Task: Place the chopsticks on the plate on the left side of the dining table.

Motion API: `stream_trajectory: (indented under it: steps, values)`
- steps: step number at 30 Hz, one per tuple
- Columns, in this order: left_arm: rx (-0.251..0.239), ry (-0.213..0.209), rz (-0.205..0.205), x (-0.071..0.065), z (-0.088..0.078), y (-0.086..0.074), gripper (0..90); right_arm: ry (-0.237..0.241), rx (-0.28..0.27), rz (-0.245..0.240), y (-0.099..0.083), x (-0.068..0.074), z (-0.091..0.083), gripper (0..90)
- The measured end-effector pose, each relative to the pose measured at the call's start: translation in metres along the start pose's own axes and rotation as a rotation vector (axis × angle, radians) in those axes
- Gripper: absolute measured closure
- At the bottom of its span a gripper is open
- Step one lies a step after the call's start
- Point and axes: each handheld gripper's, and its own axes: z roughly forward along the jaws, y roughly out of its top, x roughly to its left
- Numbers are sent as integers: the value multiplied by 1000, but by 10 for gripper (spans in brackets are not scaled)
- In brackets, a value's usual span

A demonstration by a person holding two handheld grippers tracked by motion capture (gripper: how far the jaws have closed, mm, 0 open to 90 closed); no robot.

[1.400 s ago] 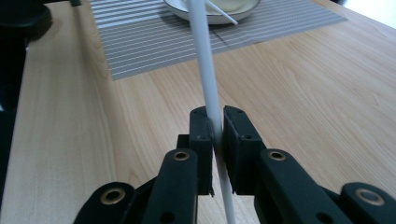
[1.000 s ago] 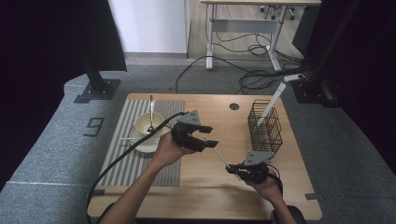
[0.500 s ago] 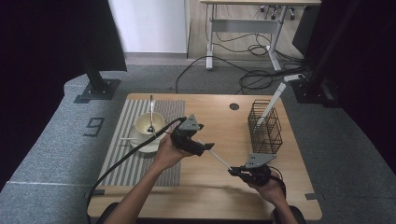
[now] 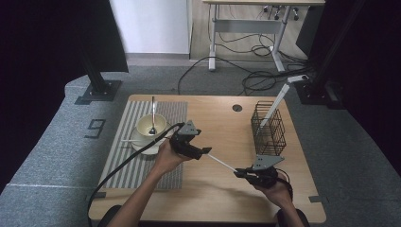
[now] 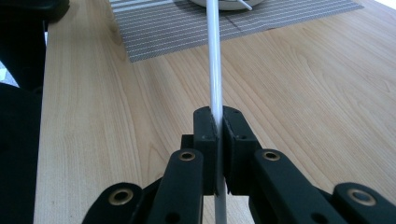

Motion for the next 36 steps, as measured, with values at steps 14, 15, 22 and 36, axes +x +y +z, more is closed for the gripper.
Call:
stream_trajectory:
  steps: [14,15,22,36]
  values:
    - [28,-71,4,3,-5,-16,135,49,47,-15,1,0,5,853]
    - [25,-91,11,1,-5,-15,128,48,51,-14,1,-1,4,853]
    - [87,-146,92,-10,-2,-15,205,62,78,-7,-1,-4,4,853]
    - [193,-211,237,-25,8,-27,469,121,144,-33,4,-2,4,853]
